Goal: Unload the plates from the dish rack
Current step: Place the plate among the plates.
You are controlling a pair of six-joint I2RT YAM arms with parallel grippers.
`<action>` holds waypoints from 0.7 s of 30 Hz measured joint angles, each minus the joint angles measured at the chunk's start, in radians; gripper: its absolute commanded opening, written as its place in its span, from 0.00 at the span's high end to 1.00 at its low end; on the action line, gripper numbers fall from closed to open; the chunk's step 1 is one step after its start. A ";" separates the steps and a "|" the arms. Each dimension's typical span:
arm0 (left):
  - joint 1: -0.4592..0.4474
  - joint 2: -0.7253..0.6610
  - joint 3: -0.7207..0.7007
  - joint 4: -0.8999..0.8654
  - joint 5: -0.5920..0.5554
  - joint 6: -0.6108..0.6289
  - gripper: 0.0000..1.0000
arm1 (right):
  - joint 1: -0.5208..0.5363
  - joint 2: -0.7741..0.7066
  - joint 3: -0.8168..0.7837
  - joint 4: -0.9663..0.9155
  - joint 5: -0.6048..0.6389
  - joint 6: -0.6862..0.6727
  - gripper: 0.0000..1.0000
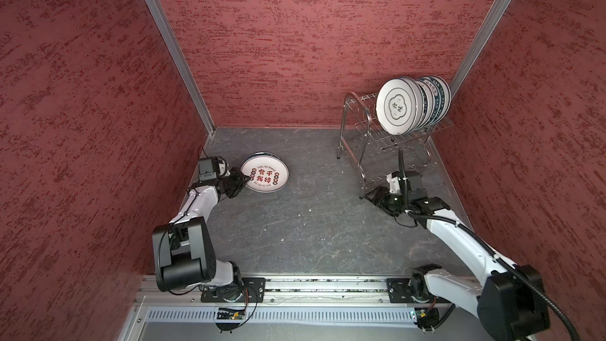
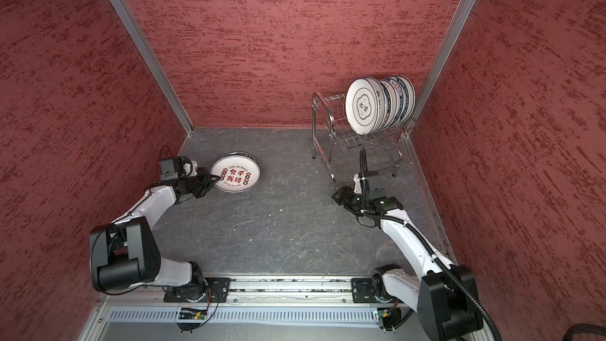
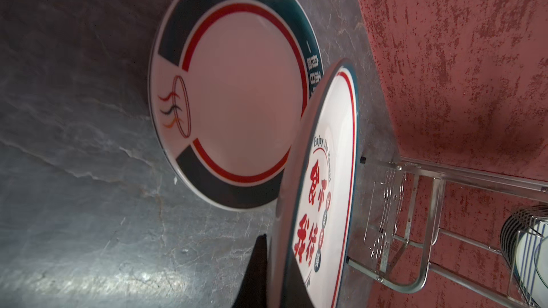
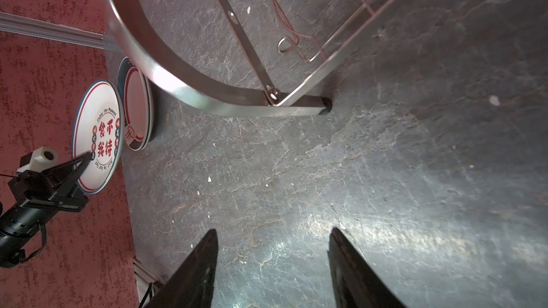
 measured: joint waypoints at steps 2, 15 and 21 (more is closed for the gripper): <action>0.016 0.027 0.025 0.000 -0.014 0.013 1.00 | 0.000 0.000 0.000 0.000 0.005 -0.001 0.39; 0.055 0.207 0.116 -0.005 -0.058 0.066 1.00 | 0.002 0.000 0.004 -0.041 0.045 -0.027 0.38; 0.055 0.262 0.183 -0.029 -0.085 0.072 0.96 | 0.002 0.000 0.004 -0.043 0.045 -0.027 0.37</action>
